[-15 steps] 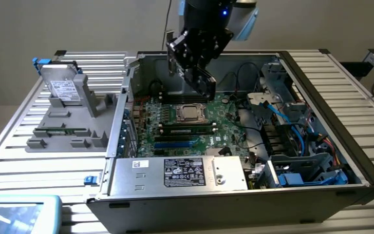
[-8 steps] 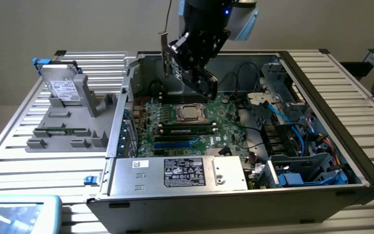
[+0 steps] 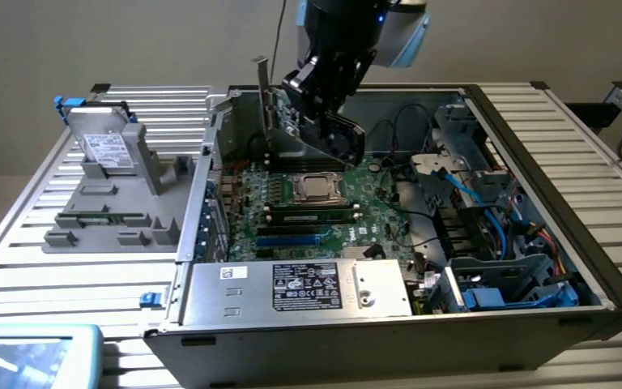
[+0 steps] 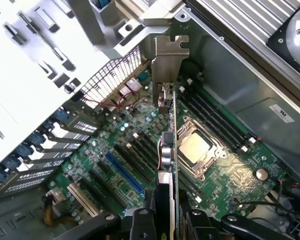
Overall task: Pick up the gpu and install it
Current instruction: 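Insert the gpu into the slot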
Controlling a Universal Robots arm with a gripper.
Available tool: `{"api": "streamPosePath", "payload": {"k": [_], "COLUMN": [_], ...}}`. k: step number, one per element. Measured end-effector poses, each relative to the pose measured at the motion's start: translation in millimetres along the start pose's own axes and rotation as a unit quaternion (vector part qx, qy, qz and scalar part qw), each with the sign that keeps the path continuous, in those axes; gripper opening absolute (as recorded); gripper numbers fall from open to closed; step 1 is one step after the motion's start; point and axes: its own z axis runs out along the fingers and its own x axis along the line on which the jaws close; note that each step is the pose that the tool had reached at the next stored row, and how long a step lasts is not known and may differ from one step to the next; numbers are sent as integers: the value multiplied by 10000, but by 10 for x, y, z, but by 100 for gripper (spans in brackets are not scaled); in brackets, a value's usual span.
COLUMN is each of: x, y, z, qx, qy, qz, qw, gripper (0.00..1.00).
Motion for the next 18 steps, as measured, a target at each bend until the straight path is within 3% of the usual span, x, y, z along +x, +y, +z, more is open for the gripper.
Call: {"api": "streamPosePath", "payload": {"k": [4,9,14,18], "x": [0,0,0,0], "y": [0,0,0,0], "z": [0,0,0,0], "qx": [5,12,19,24], "qy": [52,119,185,238], "qz": [-356,-808,-1255,-1610], "qw": [9994,9967,9919,9867], "gripper": [28,28,28,28]}}
